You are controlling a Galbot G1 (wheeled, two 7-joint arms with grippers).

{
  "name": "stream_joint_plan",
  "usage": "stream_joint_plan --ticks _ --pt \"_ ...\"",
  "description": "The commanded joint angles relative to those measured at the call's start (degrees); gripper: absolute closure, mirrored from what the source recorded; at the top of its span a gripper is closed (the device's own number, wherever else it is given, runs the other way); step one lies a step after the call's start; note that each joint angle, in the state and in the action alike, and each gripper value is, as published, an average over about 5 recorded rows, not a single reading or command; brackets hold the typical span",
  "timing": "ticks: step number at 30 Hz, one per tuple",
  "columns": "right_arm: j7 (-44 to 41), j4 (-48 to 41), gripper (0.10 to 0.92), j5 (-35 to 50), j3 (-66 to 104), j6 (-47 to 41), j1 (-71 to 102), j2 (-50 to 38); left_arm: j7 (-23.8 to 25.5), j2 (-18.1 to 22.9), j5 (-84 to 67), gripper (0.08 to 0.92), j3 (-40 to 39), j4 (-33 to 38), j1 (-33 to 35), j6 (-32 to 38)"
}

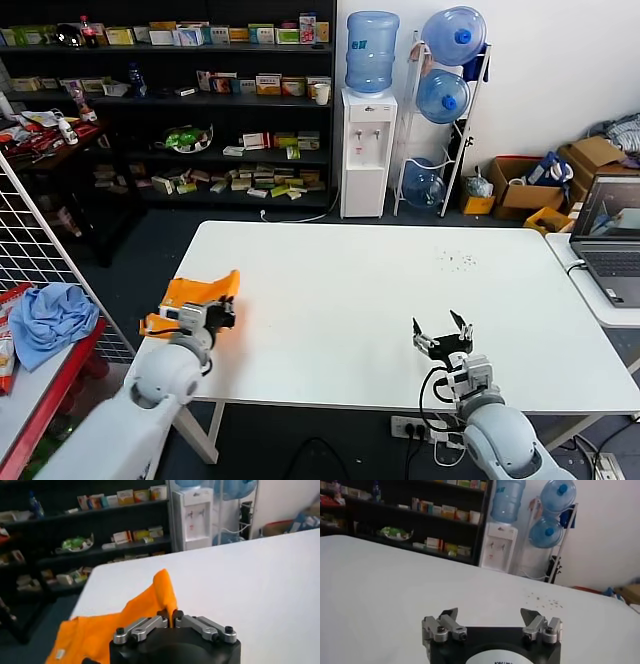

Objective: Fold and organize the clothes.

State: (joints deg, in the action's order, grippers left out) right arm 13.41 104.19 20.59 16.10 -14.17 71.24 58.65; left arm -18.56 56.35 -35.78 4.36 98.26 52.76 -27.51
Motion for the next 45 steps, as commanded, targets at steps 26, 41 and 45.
stream_joint_plan --ticks 26,41,45 --pt "-0.63 0.62 0.203 3.34 6.46 0.50 2.19 -1.65 5.62 37.84 7.61 0.682 -10.20 -17.67 -1.37 35.13" --pt "-13.92 0.02 0.203 -2.27 15.20 1.99 1.87 6.28 8.86 7.85 26.40 0.260 4.66 -9.36 11.95 45.58" --pt "-16.89 -1.08 0.203 -4.39 17.71 3.36 1.74 9.83 9.22 6.22 26.23 0.188 9.16 -7.93 13.71 43.67"
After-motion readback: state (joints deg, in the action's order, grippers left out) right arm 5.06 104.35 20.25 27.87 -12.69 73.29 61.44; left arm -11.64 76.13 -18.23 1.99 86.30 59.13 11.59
